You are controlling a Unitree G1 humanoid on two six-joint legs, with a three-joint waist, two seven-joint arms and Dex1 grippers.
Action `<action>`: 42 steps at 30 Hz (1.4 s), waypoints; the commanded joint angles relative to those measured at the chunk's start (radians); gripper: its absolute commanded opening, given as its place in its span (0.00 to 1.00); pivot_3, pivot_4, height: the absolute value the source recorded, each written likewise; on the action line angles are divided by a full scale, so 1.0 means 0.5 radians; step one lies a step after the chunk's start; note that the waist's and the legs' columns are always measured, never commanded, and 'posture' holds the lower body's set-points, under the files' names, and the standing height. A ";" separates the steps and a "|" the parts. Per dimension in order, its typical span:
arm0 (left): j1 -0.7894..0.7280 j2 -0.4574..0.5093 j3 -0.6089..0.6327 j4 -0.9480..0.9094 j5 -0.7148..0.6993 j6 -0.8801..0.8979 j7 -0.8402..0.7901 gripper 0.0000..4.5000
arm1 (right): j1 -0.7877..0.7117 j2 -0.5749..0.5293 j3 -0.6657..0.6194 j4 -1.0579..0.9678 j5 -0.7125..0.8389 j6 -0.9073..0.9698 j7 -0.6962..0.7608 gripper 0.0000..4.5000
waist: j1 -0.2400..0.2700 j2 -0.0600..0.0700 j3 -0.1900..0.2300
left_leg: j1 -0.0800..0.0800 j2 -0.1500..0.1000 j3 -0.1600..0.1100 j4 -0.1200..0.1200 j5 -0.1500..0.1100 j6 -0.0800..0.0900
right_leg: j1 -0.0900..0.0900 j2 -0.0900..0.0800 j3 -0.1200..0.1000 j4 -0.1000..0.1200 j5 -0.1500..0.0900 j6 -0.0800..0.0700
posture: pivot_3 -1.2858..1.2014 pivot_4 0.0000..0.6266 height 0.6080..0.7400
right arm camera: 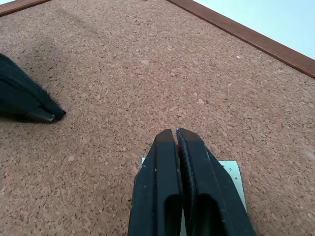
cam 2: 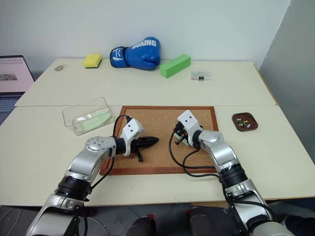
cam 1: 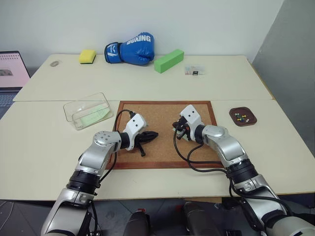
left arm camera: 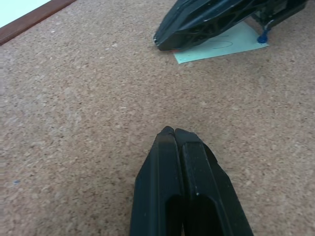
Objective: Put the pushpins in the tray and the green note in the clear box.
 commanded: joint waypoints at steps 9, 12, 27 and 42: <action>-0.061 0.006 -0.028 0.132 0.107 -0.061 0.025 0.00 | -0.074 0.034 -0.221 -0.352 0.186 0.119 -0.011 0.01 | 0.001 0.000 0.000 | 0.000 0.000 0.000 0.000 0.000 0.000 | 0.000 0.000 0.000 0.000 0.000 0.000 | 0.52 0.24 1.00; -0.070 0.004 -0.039 0.137 0.107 -0.066 0.007 0.00 | -0.072 0.027 -0.229 -0.376 0.190 0.138 -0.021 0.01 | 0.000 0.000 0.000 | 0.000 0.000 0.000 0.000 0.000 0.000 | 0.000 0.000 0.000 0.001 0.000 0.000 | 0.52 0.24 1.00; -0.060 0.012 -0.077 0.079 0.110 -0.038 -0.074 0.00 | -0.023 -0.447 -0.753 -0.082 -0.019 -0.021 -0.516 0.01 | 0.007 0.000 0.000 | -0.003 -0.002 0.001 -0.004 0.000 0.000 | 0.000 -0.001 0.001 -0.007 0.000 0.000 | 0.52 0.24 1.00; -0.104 -0.014 -0.085 0.141 0.141 -0.079 -0.086 0.00 | -0.357 -0.651 -0.952 1.095 0.064 -0.487 -0.419 0.01 | 0.001 0.001 0.000 | 0.000 -0.002 0.006 -0.004 0.000 0.000 | 0.002 -0.001 0.006 -0.007 0.000 0.000 | 0.52 0.24 1.00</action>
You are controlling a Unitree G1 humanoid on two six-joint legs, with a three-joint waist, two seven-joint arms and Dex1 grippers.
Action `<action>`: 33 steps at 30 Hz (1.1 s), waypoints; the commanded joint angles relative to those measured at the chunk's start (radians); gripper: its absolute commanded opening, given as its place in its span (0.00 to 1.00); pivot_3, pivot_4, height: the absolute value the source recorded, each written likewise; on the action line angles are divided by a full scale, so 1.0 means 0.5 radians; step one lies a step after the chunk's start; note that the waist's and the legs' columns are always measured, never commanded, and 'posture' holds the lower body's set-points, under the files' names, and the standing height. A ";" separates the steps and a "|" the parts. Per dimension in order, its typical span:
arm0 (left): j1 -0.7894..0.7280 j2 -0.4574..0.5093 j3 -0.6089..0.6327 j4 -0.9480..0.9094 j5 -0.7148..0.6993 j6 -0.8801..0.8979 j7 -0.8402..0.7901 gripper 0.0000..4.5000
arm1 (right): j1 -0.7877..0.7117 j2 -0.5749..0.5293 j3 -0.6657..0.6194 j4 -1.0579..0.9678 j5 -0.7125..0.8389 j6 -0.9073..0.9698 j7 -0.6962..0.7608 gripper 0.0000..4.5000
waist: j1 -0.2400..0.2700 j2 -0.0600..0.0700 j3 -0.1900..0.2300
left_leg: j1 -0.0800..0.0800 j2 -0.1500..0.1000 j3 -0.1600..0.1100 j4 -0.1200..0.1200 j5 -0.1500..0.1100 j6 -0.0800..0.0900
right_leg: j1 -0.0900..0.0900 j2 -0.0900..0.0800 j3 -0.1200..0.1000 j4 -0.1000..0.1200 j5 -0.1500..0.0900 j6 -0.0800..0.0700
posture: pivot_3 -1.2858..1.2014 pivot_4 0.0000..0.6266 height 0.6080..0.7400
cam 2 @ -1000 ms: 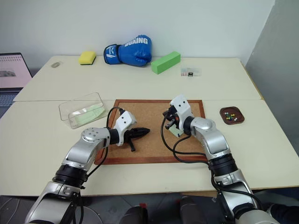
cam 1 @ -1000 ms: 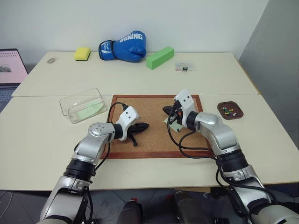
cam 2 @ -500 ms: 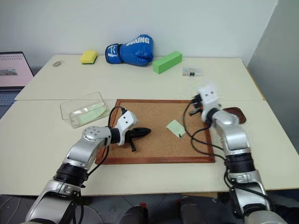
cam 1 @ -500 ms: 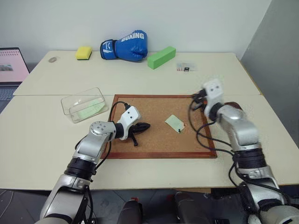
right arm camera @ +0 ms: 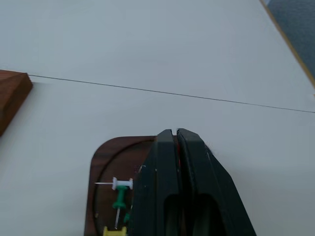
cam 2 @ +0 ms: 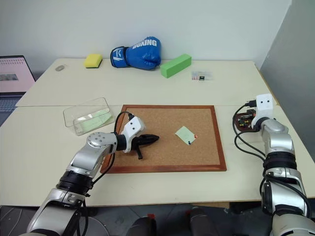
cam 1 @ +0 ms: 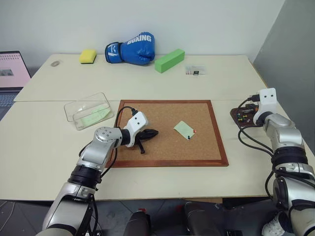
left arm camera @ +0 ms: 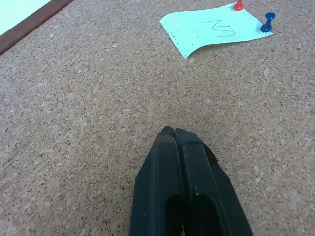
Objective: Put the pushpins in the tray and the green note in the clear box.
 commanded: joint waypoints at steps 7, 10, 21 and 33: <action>0.062 0.012 -0.024 -0.049 0.027 0.034 0.006 0.00 | -0.104 -0.010 -0.021 0.249 0.034 -0.131 -0.018 0.01 | -0.001 0.000 0.000 | 0.000 0.000 0.000 -0.001 0.000 0.000 | 0.000 0.000 0.000 -0.001 0.000 0.000 | 0.52 0.24 1.00; 0.072 0.014 -0.019 -0.068 0.026 0.044 0.014 0.00 | -0.082 0.023 -0.018 0.258 0.068 -0.077 0.033 0.01 | -0.004 0.000 0.000 | 0.000 0.000 0.000 -0.001 0.000 0.000 | 0.000 0.000 0.000 0.000 0.000 0.000 | 0.52 0.24 1.00; 0.066 0.031 -0.021 -0.070 0.031 0.044 0.015 0.00 | -0.063 0.016 -0.032 0.222 0.067 -0.162 0.015 0.15 | -0.006 0.001 0.000 | 0.001 0.000 0.000 -0.001 0.000 0.000 | 0.000 0.000 0.000 0.000 0.000 0.000 | 0.52 0.24 1.00; 0.032 0.017 -0.032 -0.035 0.039 0.025 0.016 0.00 | -0.048 0.020 -0.150 -0.056 0.218 -0.237 0.024 0.76 | -0.005 0.001 0.000 | 0.000 0.000 -0.001 -0.001 0.000 0.000 | 0.000 0.000 0.000 0.000 0.000 0.000 | 0.52 0.24 1.00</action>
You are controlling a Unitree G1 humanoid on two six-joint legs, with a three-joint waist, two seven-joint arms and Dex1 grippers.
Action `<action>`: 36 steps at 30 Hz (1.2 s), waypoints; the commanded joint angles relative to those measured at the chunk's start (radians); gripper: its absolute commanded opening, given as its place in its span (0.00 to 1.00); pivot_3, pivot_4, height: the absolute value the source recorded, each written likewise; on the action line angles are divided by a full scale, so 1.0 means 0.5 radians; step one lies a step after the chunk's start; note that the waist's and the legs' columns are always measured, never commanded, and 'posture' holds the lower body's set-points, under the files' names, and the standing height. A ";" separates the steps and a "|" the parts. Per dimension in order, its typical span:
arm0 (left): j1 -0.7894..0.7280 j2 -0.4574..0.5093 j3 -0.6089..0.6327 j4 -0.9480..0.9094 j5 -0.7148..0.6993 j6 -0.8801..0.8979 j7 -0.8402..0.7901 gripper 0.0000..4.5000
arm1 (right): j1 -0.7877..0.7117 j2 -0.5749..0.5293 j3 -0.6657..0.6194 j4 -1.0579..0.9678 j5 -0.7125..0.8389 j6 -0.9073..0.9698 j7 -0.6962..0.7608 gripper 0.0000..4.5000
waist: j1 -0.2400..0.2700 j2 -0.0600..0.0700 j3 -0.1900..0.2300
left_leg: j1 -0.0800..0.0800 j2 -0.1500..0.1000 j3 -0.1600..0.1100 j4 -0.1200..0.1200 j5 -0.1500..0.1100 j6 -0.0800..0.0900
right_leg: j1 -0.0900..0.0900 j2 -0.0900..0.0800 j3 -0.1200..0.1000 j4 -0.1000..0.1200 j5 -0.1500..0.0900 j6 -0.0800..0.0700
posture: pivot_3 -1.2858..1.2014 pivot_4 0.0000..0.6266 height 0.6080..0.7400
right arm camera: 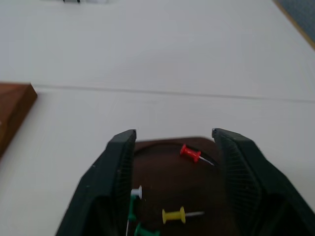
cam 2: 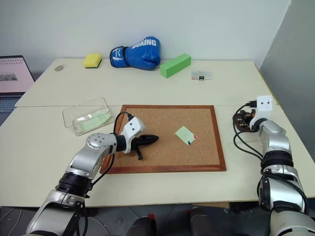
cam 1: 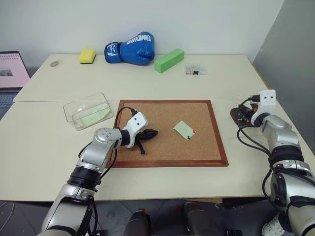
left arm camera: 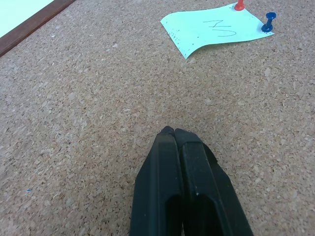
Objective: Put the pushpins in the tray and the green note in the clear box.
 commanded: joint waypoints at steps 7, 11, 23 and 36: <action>-0.018 0.002 -0.040 0.038 0.040 0.001 -0.019 0.00 | 0.040 -0.002 -0.034 -0.531 0.201 0.155 0.162 0.76 | 0.002 0.001 0.000 | 0.000 0.000 0.000 0.000 0.000 0.000 | 0.000 0.000 0.000 0.001 0.000 0.000 | 0.52 0.24 1.00; -0.029 -0.005 -0.039 0.057 0.047 -0.006 -0.022 0.00 | 0.218 -0.032 0.109 -0.888 0.252 0.308 0.413 0.76 | 0.005 0.001 0.000 | 0.000 0.000 -0.001 0.000 0.000 0.000 | 0.000 0.000 -0.001 0.000 0.000 0.000 | 0.52 0.24 1.00; -0.028 -0.013 -0.035 0.068 0.050 -0.016 -0.033 0.00 | 0.709 -0.093 0.582 -1.760 0.329 0.535 0.909 0.76 | 0.008 0.001 0.000 | 0.001 0.001 -0.003 0.002 0.000 0.000 | 0.000 0.001 -0.003 0.001 0.000 0.000 | 0.52 0.24 1.00; -0.020 -0.010 -0.028 0.065 0.052 -0.027 -0.025 0.00 | 0.614 0.165 0.720 -1.302 0.054 0.262 0.729 0.76 | 0.011 0.001 0.000 | 0.000 0.001 -0.002 0.002 0.000 0.000 | 0.000 0.001 -0.003 0.001 0.000 0.000 | 0.52 0.24 1.00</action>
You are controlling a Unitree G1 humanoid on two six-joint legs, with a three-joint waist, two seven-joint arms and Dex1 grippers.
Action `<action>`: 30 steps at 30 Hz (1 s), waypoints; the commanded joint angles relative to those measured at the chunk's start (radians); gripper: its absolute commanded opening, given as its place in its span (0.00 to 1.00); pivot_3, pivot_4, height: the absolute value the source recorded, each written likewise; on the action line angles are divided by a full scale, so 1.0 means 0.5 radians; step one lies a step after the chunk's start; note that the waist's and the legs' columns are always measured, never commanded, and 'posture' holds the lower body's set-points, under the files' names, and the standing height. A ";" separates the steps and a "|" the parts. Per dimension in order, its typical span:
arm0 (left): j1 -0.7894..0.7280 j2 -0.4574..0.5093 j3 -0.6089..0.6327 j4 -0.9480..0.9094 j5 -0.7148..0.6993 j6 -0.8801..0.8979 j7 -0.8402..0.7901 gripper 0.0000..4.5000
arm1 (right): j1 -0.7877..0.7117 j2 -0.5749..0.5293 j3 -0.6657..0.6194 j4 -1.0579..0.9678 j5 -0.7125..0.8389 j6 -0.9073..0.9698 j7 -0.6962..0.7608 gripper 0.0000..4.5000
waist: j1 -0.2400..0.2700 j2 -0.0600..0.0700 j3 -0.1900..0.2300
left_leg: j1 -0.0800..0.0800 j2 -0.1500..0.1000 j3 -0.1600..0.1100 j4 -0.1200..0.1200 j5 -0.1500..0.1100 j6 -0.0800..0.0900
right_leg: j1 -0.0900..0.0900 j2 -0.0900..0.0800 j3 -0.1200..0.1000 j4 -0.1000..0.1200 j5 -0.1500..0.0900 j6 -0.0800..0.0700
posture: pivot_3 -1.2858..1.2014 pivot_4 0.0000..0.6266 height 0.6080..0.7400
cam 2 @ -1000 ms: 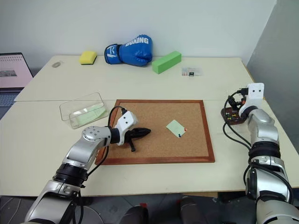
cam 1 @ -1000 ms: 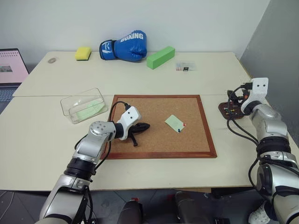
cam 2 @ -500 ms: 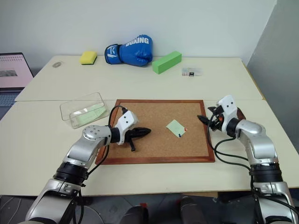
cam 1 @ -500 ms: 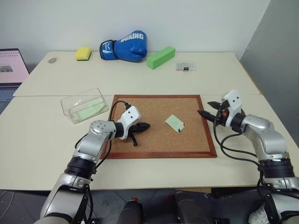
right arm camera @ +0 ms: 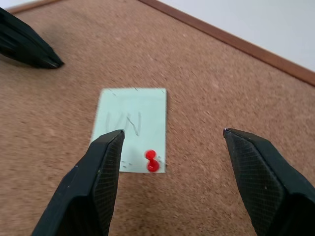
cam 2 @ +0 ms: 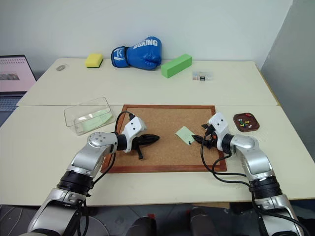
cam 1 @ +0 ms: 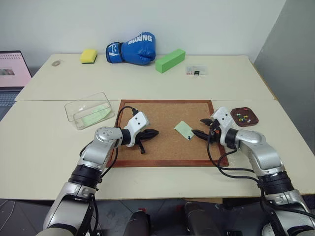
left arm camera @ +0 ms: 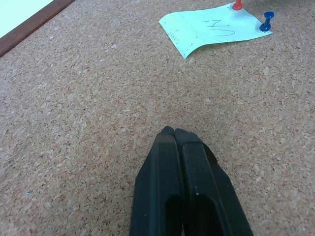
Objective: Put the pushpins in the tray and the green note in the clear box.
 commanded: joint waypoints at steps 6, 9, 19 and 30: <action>0.032 0.016 -0.018 -0.016 0.031 0.024 0.007 0.00 | -0.039 0.056 0.039 0.096 -0.082 -0.155 0.020 0.66 | -0.001 0.000 0.000 | 0.000 0.000 0.000 0.000 0.000 0.000 | 0.000 0.000 0.000 0.000 0.000 0.000 | 0.52 0.24 1.00; 0.043 0.023 -0.015 -0.030 0.029 0.030 0.007 0.00 | -0.048 0.079 0.035 0.114 -0.085 -0.172 0.016 0.51 | -0.001 0.000 0.000 | 0.000 0.000 0.000 0.000 0.000 0.000 | 0.000 0.000 0.000 0.000 0.000 0.000 | 0.52 0.24 1.00; 0.037 0.026 -0.019 -0.030 0.031 0.035 0.004 0.00 | -0.050 0.106 0.020 0.114 -0.092 -0.193 0.034 0.04 | -0.001 0.000 0.000 | 0.000 0.000 0.000 0.000 0.000 0.000 | 0.000 0.000 0.000 0.000 0.000 0.000 | 0.52 0.24 1.00; 0.042 0.033 -0.031 -0.045 0.033 0.053 -0.012 0.00 | -0.083 0.130 -0.146 -0.109 0.074 -0.081 0.000 0.02 | -0.001 0.000 0.000 | -0.001 0.000 0.000 0.000 0.000 0.000 | -0.001 0.000 0.000 0.000 0.000 0.000 | 0.52 0.24 1.00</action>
